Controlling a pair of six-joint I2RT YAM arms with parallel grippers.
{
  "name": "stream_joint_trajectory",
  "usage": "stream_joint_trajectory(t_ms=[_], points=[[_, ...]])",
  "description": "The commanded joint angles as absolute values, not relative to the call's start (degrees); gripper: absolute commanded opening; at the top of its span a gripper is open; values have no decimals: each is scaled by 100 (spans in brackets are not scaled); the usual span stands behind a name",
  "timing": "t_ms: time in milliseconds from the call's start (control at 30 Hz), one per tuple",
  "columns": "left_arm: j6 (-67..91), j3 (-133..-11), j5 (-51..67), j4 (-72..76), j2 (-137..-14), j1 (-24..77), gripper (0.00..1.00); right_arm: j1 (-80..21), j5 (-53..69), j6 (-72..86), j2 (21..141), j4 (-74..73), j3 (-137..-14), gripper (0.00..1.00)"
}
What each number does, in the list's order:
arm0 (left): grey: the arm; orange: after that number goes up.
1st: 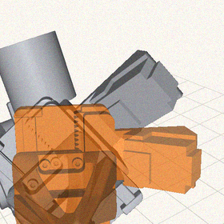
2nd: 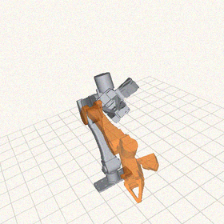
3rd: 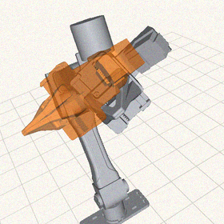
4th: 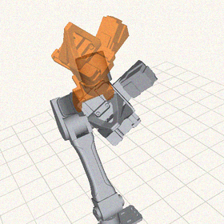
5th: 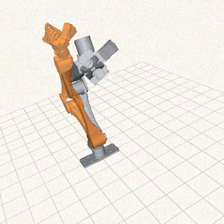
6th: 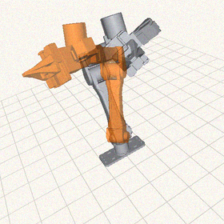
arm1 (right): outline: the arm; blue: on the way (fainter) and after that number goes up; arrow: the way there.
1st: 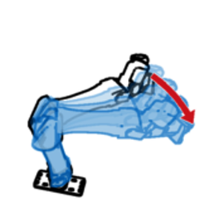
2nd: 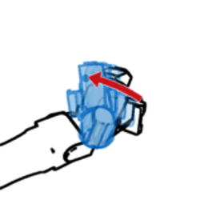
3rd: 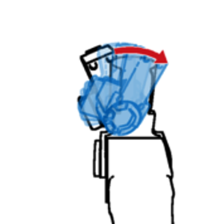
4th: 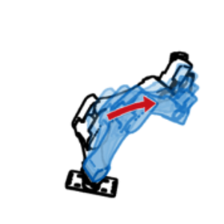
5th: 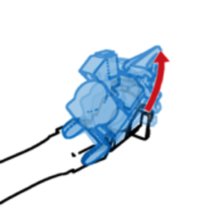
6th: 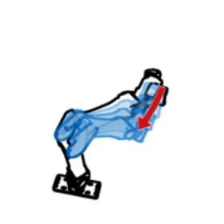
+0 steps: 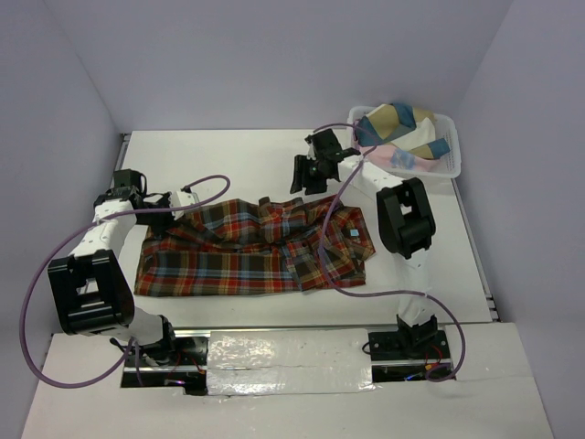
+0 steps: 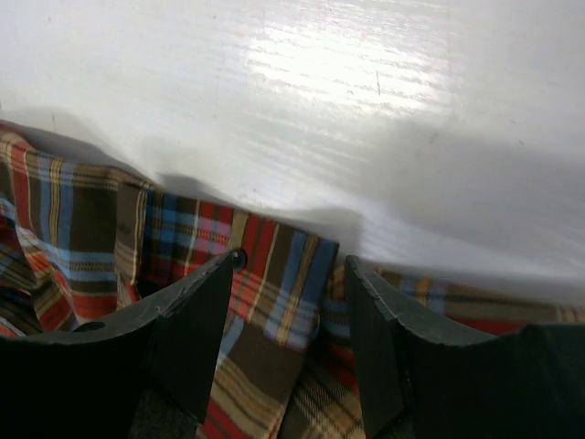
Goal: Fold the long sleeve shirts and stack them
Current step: Fold the shirt
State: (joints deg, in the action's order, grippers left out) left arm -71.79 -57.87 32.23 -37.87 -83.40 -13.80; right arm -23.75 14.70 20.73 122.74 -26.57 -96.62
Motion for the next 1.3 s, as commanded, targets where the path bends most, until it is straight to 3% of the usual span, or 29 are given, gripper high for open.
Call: stream_joint_trajectory(t_ms=[0, 300, 400, 433, 533, 800, 1100, 1267], points=[[-7242, -5757, 3357, -3806, -8218, -1406, 0, -2417, 1775, 2311, 12647, -2760, -10002, 60], [-7260, -5730, 3331, -3770, -8244, -1406, 0, -2399, 2091, 2487, 13061, -2831, -10064, 56], [-7269, -5730, 3296, -3788, -8235, -1398, 0, -2391, 2311, 2557, 12964, -2646, -9914, 33], [-7251, -5730, 3305, -3762, -8244, -1406, 0, -2373, 2329, 2592, 12912, -2628, -9897, 20], [-7050, -5783, 3357, -3718, -8244, -1406, 0, -2303, 2373, 2663, 12745, -2549, -9853, 0], [-5733, -6633, 3647, -3428, -8533, -1441, 0, -1786, 2171, 2689, 11499, -2075, -9931, 0], [-4483, -7787, 3814, -2577, -9237, -1547, 0, -1002, 1688, 2532, 10583, -1846, -12021, 0], [-4254, -8050, 3788, -2163, -9456, -1547, 0, -984, 1389, 2180, 10310, -1600, -12085, 0]])
